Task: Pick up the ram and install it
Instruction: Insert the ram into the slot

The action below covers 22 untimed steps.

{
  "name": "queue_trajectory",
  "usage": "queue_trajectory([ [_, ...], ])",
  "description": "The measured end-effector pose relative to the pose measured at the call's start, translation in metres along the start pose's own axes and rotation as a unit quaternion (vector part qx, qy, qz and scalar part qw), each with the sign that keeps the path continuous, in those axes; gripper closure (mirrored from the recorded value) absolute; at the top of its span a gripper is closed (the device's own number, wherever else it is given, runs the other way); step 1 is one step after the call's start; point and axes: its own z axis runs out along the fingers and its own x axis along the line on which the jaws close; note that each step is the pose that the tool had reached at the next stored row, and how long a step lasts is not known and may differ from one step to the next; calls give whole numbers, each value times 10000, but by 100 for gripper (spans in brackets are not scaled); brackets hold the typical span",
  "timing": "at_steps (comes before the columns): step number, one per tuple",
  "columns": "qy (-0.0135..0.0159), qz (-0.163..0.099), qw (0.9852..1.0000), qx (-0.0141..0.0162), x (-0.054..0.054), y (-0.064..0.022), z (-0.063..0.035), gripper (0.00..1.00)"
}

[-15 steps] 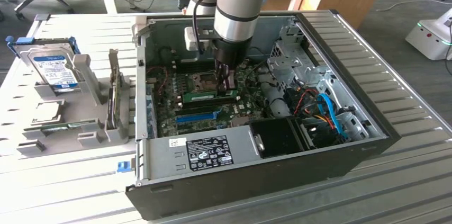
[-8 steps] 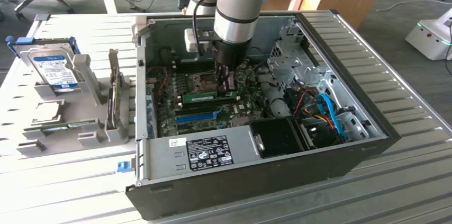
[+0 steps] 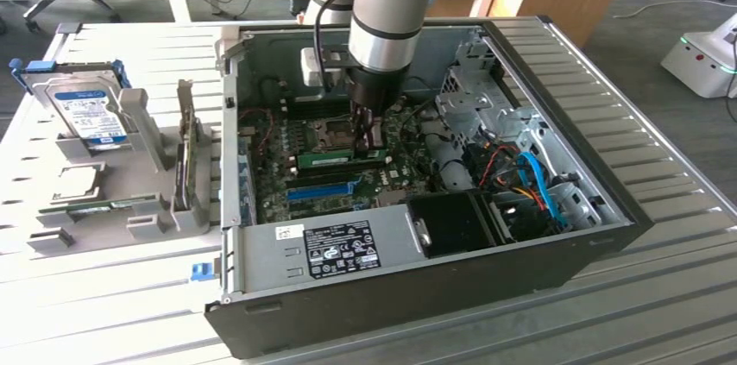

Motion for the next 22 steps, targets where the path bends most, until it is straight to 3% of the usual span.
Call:
queue_trajectory([
  [22, 0, -32, 10000, -5, -1, 0, -32, 88],
])
